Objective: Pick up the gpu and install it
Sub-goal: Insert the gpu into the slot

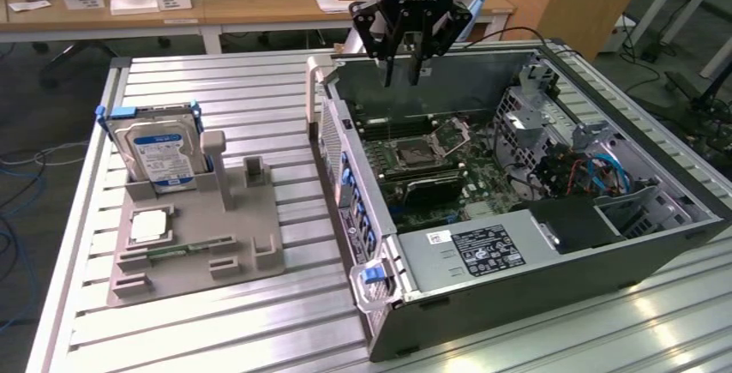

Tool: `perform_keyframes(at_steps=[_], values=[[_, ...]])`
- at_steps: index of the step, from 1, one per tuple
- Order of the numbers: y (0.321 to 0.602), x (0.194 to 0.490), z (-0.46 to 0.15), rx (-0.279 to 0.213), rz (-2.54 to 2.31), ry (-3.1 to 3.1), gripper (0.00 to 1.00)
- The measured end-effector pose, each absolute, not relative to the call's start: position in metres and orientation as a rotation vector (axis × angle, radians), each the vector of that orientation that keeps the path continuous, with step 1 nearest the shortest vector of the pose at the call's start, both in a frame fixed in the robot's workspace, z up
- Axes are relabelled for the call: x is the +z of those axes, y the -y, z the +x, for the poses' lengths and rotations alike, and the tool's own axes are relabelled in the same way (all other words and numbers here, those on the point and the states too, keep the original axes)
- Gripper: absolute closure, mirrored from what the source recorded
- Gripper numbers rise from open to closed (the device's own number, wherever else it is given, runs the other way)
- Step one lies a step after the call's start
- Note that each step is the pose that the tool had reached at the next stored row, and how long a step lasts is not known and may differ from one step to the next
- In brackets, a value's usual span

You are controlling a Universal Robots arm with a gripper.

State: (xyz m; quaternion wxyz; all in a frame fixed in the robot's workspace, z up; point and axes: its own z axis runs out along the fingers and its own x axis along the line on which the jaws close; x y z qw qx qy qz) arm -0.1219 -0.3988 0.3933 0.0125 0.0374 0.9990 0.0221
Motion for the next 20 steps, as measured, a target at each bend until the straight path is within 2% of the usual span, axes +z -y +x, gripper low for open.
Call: perform_keyframes(at_steps=[15,16,17,18,20], values=[[0.3989,0.3933,-0.1219,0.069,0.117,-3.114,0.58],[0.3989,0.3933,-0.1219,0.069,0.117,-3.114,0.6],[0.3989,0.3933,-0.1219,0.069,0.117,-3.114,0.66],[0.3989,0.3933,-0.1219,0.069,0.117,-3.114,0.66],[0.3989,0.3933,-0.1219,0.069,0.117,-3.114,0.78]])
